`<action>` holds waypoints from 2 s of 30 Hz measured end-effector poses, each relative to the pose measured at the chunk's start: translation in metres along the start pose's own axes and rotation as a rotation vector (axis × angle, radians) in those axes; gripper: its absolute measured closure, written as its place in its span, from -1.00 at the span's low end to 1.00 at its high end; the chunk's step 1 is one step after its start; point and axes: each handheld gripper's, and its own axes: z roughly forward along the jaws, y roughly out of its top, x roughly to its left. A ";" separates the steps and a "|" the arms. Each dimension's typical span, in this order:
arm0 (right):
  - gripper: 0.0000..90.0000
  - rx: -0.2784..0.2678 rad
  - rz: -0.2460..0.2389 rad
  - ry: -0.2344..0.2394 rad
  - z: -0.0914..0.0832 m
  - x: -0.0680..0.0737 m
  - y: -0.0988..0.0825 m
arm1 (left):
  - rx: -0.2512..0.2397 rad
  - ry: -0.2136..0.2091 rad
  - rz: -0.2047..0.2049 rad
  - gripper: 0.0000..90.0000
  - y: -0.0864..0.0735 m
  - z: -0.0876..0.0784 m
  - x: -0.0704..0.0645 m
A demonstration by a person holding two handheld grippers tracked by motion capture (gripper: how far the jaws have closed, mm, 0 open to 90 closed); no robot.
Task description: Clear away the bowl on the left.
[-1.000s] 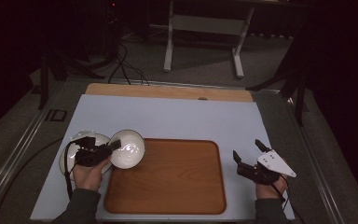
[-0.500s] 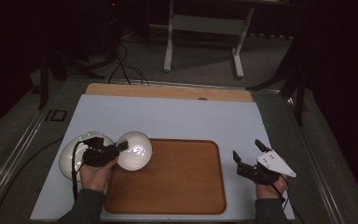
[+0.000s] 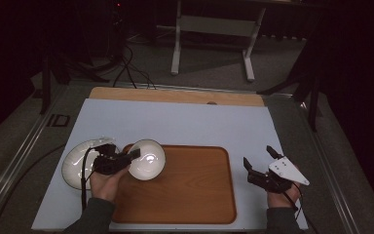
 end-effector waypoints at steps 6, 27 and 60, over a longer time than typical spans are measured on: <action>-0.70 0.000 -0.001 0.000 0.000 0.000 0.000 | 0.008 -0.005 0.010 0.78 -0.001 0.003 -0.004; -0.70 0.002 -0.001 0.001 0.000 0.000 0.000 | 0.032 -0.019 0.032 0.78 -0.005 0.014 -0.016; -0.70 -0.001 -0.002 0.001 0.000 0.000 0.000 | 0.082 -0.014 0.058 0.78 -0.014 0.032 -0.026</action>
